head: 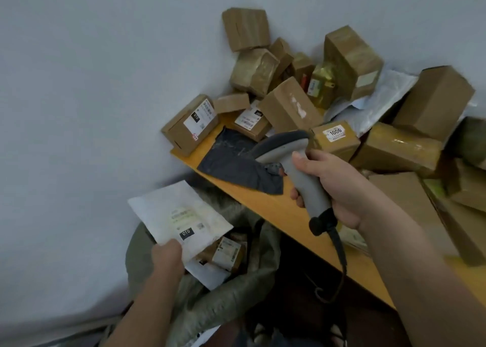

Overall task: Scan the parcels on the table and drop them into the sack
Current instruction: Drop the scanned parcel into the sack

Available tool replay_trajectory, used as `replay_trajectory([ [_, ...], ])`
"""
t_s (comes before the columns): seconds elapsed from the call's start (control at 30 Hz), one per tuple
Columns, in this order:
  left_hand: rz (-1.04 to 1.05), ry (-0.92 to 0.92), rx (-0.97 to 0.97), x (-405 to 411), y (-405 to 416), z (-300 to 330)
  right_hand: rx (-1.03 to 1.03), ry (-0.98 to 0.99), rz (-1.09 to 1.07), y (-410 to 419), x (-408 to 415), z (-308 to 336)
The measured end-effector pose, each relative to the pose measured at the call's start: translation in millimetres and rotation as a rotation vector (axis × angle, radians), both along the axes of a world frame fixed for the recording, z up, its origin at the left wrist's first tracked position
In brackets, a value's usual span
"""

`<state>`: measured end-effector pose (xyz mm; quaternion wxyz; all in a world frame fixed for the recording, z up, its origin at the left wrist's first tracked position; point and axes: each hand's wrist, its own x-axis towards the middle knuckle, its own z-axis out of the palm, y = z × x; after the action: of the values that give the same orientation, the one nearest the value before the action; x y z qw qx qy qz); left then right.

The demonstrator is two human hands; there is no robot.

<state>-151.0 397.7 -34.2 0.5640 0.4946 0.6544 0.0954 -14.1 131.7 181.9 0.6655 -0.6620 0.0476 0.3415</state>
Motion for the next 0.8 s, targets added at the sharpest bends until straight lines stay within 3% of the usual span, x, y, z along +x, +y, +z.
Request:
replay_trajectory([
  [0.13, -0.002, 0.123, -0.198, -16, -2, -43, -0.045, 0.043, 0.004, 17, -2, -20],
  [0.23, -0.017, 0.109, -0.275, -12, -9, -62, -0.069, 0.049, -0.014, 17, -2, -29],
  [0.4, -0.043, 0.214, -0.251, -5, 8, -134, -0.096, 0.035, -0.099, -10, -2, -31],
  [0.53, -0.141, 0.199, -0.232, 28, -28, -51, -0.069, 0.049, -0.208, -48, 3, -23],
  [0.63, -0.294, 0.332, -0.106, 58, -55, -26, -0.065, 0.044, -0.291, -86, 8, -14],
  [0.8, -0.615, 0.218, 0.092, 108, -145, 16, -0.083, 0.004, -0.364, -169, 12, 4],
])
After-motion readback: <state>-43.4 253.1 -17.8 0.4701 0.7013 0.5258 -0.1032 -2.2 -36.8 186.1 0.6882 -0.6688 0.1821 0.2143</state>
